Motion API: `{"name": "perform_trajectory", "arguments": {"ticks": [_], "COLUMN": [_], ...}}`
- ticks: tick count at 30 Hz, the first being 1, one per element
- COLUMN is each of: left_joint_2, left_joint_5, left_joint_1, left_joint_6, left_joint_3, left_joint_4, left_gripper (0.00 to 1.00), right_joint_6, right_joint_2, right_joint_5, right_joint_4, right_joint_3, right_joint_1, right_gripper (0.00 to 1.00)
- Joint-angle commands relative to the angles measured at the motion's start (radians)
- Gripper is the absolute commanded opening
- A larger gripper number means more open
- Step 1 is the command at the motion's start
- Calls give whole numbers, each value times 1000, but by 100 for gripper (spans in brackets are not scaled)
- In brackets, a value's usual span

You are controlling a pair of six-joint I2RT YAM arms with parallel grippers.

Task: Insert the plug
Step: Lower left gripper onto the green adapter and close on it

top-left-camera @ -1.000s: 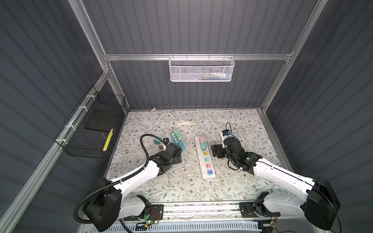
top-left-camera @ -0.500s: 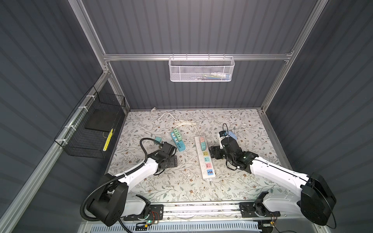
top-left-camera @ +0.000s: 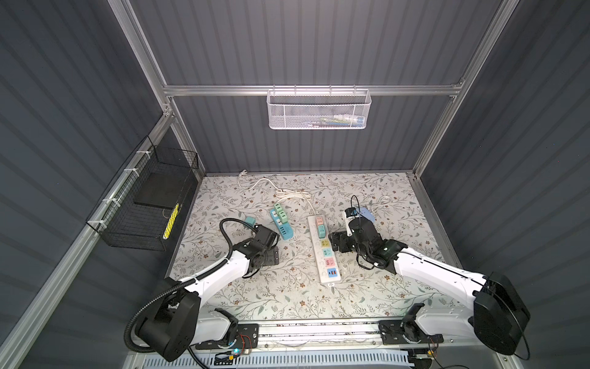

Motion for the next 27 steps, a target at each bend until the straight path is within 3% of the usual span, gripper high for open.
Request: {"name": "perform_trajectory", "arguments": {"ticks": [1,5,15,22,27], "left_joint_2": [13,80,44,99,119], "left_joint_5": [-20,8,-4,-28,-20], "left_joint_1": [3,2,-2,-4,-5], "left_joint_6": [-7,-8,-25,-45,-57], "left_joint_3": [-18,-9,-33,-17,6], "left_joint_4": [39,42,2,-44,-79], "left_gripper": [89,87,81,64,61], "right_joint_6": [0,-5,-2,6,8], "right_joint_2": [-3,-21,-6,2,-12], "right_joint_5": [-4,7,-6,-29,-28], "right_joint_4": [8,-3,14,21,25], "right_joint_3": [15,4,13,12,0], "right_joint_1": [-1,0,0,0,-1], "right_gripper": [90,91,90,86,84]}}
